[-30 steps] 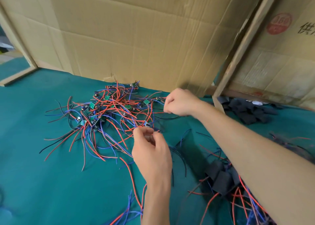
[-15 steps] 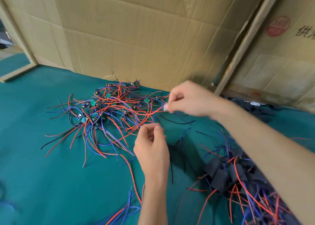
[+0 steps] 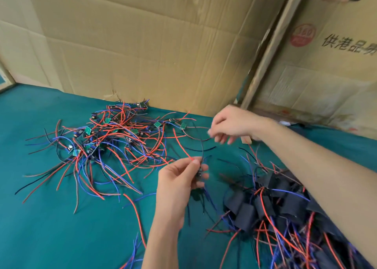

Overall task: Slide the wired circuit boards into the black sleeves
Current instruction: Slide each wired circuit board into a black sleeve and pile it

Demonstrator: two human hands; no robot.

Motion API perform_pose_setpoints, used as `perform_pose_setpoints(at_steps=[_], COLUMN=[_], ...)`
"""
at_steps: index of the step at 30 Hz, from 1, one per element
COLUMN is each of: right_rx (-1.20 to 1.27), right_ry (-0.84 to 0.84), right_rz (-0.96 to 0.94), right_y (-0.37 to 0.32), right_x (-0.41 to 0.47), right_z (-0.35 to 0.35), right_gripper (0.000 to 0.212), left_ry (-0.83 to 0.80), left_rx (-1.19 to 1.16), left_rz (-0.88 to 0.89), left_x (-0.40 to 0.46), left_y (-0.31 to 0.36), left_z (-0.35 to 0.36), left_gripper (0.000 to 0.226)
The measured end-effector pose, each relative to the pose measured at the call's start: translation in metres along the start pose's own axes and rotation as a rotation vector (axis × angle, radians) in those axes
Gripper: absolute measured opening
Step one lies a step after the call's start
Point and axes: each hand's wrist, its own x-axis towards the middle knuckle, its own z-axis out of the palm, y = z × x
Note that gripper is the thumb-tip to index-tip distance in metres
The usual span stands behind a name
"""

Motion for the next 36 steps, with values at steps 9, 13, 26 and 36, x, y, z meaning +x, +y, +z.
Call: perform_pose_setpoints(at_steps=[9,13,26,36], right_rx=[-0.383,-0.306,-0.108,0.252], right_ry=[0.436,0.388,0.651,0.694], right_rz=[0.157,0.172,0.010,-0.221], right_y=[0.072,0.065,-0.002,-0.030], right_x=[0.063,0.055,-0.034,-0.098], right_z=[0.010,0.010,0.028,0.128], right_gripper=[0.018,0.024,0.011,0.010], left_ry=[-0.045,-0.041,0.081,0.106], left_rx=[0.115,0.162,-0.023,0.180], left_rz=[0.028,0.050,0.077,0.191], left_x=[0.004,0.003,0.003,0.002], left_y=[-0.009,-0.008,-0.004,-0.007], left_z=[-0.002,0.000,0.003,-0.001], left_gripper=[0.023,0.025,0.016,0.027])
